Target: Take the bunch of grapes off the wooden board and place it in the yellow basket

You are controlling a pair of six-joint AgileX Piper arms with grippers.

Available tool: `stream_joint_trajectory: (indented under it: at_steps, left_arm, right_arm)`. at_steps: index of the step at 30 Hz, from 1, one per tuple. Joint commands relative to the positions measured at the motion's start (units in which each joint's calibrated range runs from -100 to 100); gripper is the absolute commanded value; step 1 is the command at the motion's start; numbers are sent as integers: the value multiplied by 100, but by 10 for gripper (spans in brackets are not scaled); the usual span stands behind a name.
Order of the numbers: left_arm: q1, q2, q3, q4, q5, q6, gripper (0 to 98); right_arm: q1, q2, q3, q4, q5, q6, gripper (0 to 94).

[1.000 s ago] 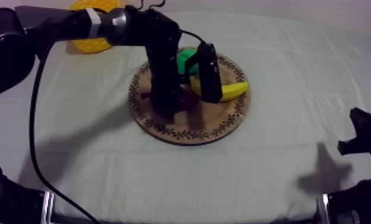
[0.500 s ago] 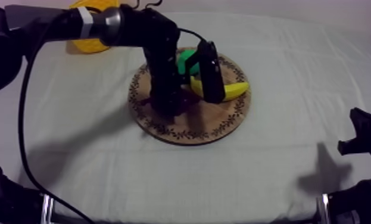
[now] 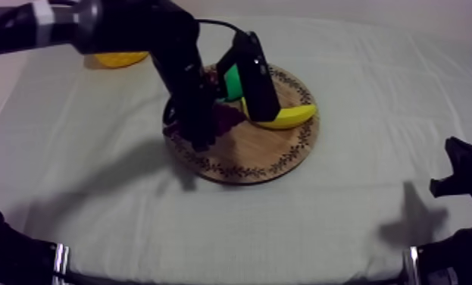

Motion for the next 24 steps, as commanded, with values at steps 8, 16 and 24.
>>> stream_joint_trajectory:
  at_steps: [8, 16, 24]
  left_arm:
    - [-16, -1771, 1002, 82, 9, 381, 358]
    - [-452, -2988, 1398, 279, 319, 544, 356]
    - [-1171, -3680, 1703, 632, 571, 464, 342]
  right_arm:
    - [0, 2, -1, -1, 0, 1, 3]
    - [0, 2, -1, -1, 0, 1, 3]
    - [0, 2, -1, -1, 0, 1, 3]
